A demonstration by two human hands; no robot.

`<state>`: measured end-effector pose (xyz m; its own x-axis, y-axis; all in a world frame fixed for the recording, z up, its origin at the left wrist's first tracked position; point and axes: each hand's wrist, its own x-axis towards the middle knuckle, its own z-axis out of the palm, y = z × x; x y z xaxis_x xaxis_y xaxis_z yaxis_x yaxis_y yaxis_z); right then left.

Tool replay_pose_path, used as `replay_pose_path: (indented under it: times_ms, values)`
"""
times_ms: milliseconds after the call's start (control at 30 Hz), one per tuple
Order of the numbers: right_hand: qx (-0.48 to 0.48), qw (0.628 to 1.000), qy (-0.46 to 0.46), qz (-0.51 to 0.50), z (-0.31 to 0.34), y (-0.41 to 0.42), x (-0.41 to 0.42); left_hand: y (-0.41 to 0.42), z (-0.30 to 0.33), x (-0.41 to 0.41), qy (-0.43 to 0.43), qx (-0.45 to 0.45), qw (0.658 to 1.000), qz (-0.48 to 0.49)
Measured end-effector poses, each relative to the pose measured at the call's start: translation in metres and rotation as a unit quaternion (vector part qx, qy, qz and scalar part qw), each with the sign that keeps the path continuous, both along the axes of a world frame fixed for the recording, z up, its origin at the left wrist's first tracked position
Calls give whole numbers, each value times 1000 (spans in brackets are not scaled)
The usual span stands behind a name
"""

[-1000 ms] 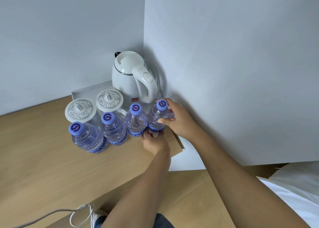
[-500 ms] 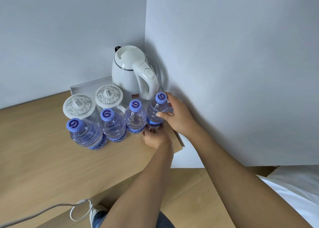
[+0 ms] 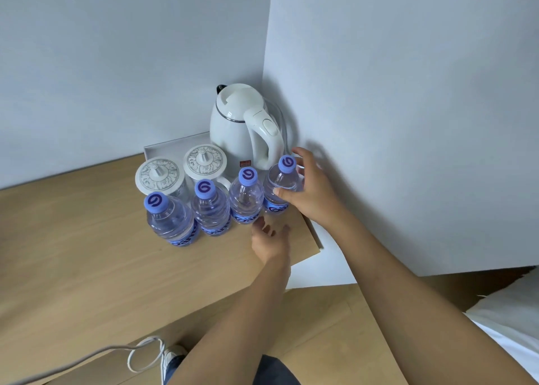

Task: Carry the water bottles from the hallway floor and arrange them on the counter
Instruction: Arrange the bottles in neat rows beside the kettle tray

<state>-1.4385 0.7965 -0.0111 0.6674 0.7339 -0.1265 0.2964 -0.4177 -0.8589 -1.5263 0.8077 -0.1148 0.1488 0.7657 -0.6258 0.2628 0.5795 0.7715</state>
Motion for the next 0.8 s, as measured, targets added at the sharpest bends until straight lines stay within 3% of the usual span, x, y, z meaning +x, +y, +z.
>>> replay_pose_path:
  times_ms: [233,367,600,800]
  values:
    - [84,987,-134,19,49,43,-44,21,12,-71,-7,68,990,-126]
    - [103,985,-103,90,63,83,-88,44,28,-113,-6,76,987,-138]
    - [103,971,-43,209,59,154,-190,101,55,-220,12,84,996,-30]
    - [94,946,-44,308,43,203,-287,138,69,-318,44,102,991,70]
